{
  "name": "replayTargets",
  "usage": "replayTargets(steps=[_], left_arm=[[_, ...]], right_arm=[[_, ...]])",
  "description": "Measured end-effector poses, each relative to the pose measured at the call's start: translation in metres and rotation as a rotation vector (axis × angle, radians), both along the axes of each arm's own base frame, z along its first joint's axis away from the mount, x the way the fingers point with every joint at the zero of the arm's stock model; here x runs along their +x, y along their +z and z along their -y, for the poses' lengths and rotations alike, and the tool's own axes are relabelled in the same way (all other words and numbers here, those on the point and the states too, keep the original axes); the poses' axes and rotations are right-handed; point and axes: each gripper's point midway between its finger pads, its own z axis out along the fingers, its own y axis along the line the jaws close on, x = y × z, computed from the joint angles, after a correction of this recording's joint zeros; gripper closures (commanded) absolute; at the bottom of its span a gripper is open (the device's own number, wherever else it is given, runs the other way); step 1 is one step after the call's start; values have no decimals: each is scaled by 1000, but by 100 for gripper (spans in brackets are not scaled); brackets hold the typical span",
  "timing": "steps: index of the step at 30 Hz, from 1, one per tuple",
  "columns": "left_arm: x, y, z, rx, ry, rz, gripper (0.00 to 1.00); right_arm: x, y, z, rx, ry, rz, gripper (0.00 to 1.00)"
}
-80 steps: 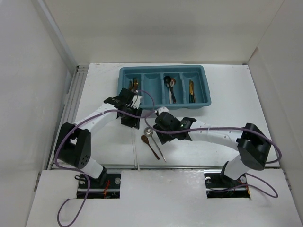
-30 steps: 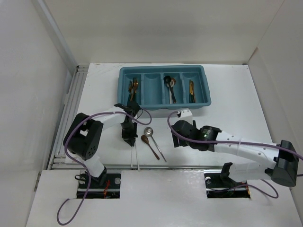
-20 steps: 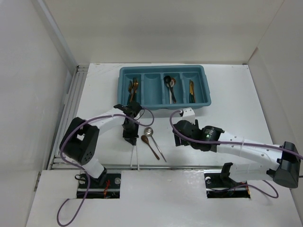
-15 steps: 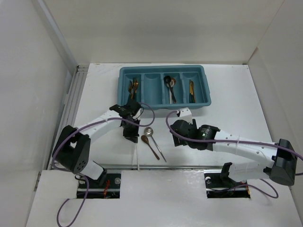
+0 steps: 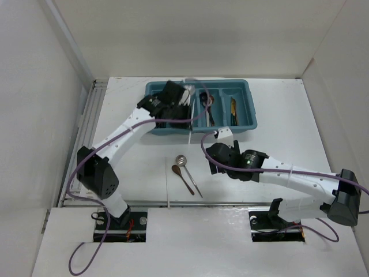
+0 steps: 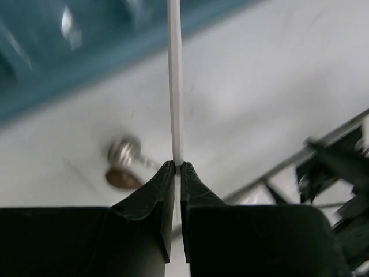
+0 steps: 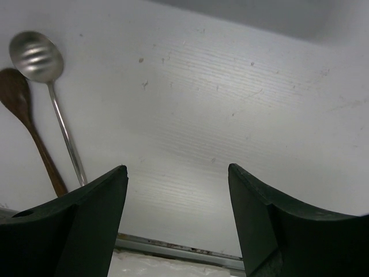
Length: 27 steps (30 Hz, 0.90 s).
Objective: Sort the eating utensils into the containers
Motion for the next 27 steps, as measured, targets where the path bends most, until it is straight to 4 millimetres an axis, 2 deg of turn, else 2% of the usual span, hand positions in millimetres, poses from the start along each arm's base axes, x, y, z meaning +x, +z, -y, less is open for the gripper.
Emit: replayTargets(steps=[2,5,6,8,9,12,14,17,18,19,21,22,26,27], left_arm=[[44,45,23,-81,10,139,100],[101,87,35,-148,65,263,100],[123,92,35,-159,91,292,100],[161,93,36,-171,133,326,100],[179,86,36,-168,151,332,100],[215,42,31,-117,197,297,100],[226,9,30,-79,207,256,100],[230,-36,29,-21,210,193,100],[229,-47,28,-4,209,175,96],[228,-55,27,9,208,161,74],[226,-64,23,30,202,147,60],[224,-66,21,36,203,142,59],[215,-67,9,75,207,135,59],[210,-65,4,88,207,138,62]], right_arm=[[5,10,-2,8,-7,29,24],[17,28,-5,27,-15,74,24],[22,32,-5,32,-22,85,24],[35,39,-1,31,-40,106,24],[42,41,2,27,-51,112,24],[60,39,13,3,-75,117,24],[69,37,20,-12,-77,109,24],[77,34,23,-19,-58,97,24],[79,33,22,-21,-49,92,24],[80,31,21,-26,-37,87,24],[80,26,19,-38,-14,70,24],[79,23,18,-44,2,60,24],[78,17,11,-47,48,37,23],[78,18,8,-38,57,37,23]])
